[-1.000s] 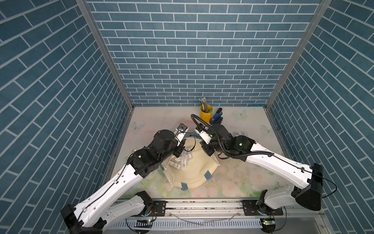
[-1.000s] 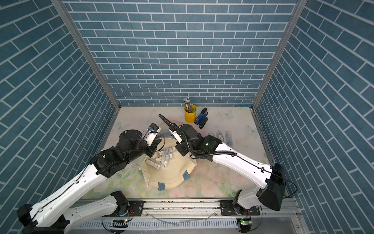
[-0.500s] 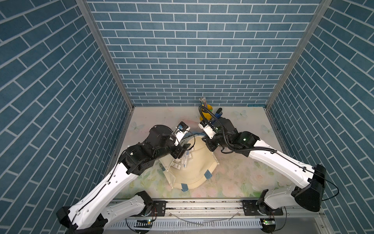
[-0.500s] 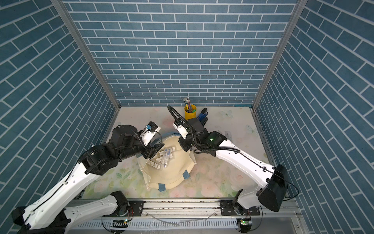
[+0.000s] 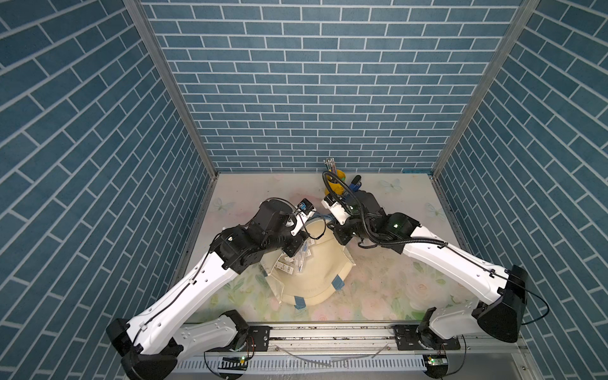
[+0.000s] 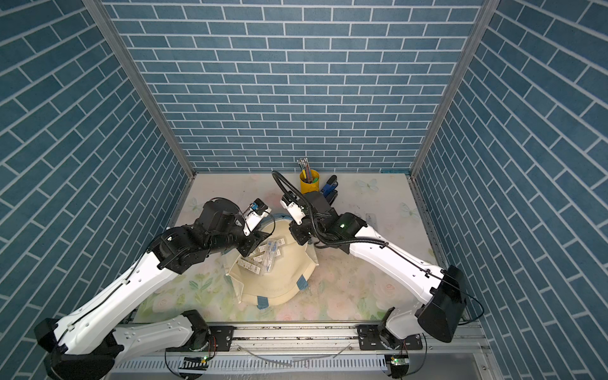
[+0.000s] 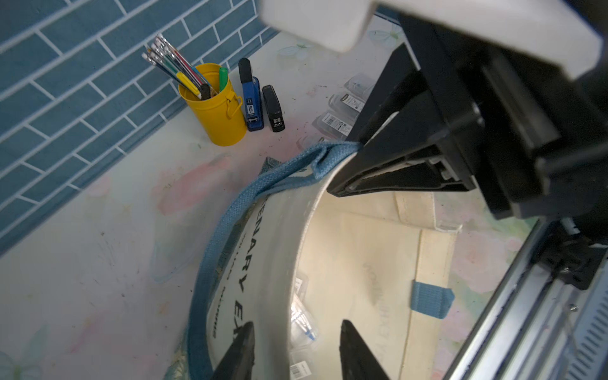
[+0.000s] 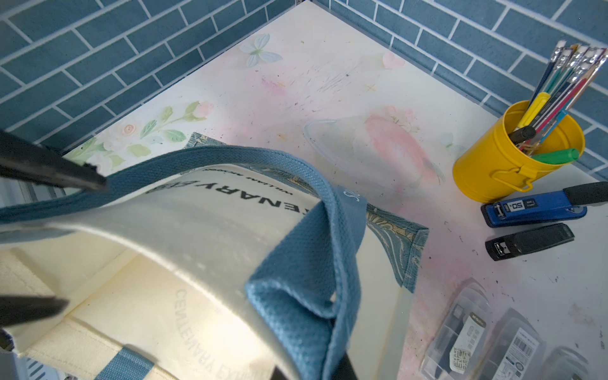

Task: Take out the compass set from the canvas bag
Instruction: Pick up the compass set from the canvas bag.

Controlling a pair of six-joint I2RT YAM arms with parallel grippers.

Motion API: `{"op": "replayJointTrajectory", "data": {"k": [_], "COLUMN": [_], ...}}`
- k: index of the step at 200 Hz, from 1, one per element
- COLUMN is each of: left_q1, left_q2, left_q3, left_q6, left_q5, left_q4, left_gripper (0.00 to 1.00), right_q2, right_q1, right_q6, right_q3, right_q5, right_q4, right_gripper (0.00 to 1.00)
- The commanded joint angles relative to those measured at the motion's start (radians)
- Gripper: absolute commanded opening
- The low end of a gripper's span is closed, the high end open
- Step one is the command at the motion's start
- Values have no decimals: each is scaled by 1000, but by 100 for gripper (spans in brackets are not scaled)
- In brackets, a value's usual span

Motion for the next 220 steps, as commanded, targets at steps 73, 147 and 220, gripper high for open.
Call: {"op": "replayJointTrajectory", "data": {"k": [73,147,220], "left_q1": [2,0,2], "left_q2": [4,18,0], "left_q3": [-4,-16,-41], "left_q6": [39,47,57], "left_q5": [-104,-114,-160], "left_q4": [11,57,94], "left_gripper": [15,7,0], "right_q2": [5,3,-9], "right_q1": [-8,-13,-40], "right_q6": [19,18,12], "right_q3": [59,53,69], "right_q5": [-27,-29,6], "right_q4": [47,48,30], "right_gripper": [12,12,29]}}
